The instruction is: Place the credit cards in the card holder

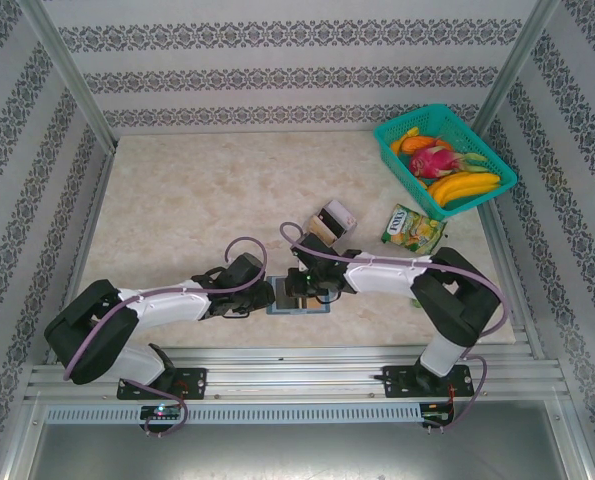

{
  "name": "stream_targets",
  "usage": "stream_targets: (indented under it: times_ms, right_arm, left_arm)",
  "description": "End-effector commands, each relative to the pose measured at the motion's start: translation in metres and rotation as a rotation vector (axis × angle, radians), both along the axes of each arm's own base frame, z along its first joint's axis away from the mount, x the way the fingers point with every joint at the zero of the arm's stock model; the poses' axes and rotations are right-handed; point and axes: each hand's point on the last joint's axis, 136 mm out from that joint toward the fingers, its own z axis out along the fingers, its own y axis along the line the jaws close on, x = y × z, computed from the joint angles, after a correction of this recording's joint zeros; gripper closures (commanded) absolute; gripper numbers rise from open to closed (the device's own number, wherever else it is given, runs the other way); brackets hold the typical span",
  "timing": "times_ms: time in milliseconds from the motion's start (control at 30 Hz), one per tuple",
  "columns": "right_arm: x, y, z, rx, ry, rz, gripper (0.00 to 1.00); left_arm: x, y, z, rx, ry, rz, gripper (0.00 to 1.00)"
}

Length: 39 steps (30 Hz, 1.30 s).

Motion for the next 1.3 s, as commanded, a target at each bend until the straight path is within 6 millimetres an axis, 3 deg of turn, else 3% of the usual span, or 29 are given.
stream_targets:
  times_ms: [0, 167, 500, 700, 933, 1200, 1267]
  right_arm:
    - [0.003, -0.019, 0.019, -0.064, -0.079, -0.027, 0.90]
    - [0.003, -0.027, 0.011, -0.087, -0.055, -0.028, 0.90]
    - [-0.001, -0.016, -0.017, -0.110, 0.028, -0.017, 0.90]
    - [0.000, 0.000, -0.003, -0.029, 0.007, 0.003, 0.89]
    - [0.001, -0.033, -0.003, -0.174, -0.025, -0.032, 0.88]
    - [-0.003, -0.052, -0.008, -0.270, -0.037, -0.025, 0.88]
    - [-0.001, -0.056, 0.001, -0.279, -0.066, -0.025, 0.87]
  left_arm:
    - [0.002, -0.007, 0.000, -0.014, 0.014, -0.018, 0.67]
    - [0.004, -0.009, 0.000, -0.019, 0.013, -0.019, 0.68]
    - [0.004, -0.011, 0.002, -0.023, 0.011, -0.029, 0.69]
    - [0.004, -0.013, 0.003, -0.032, 0.011, -0.032, 0.69]
    - [0.003, -0.010, 0.002, -0.017, 0.015, -0.029, 0.69]
    - [0.003, -0.008, 0.002, -0.011, 0.013, -0.024, 0.70]
    - [0.003, -0.009, 0.004, -0.018, 0.008, -0.025, 0.69]
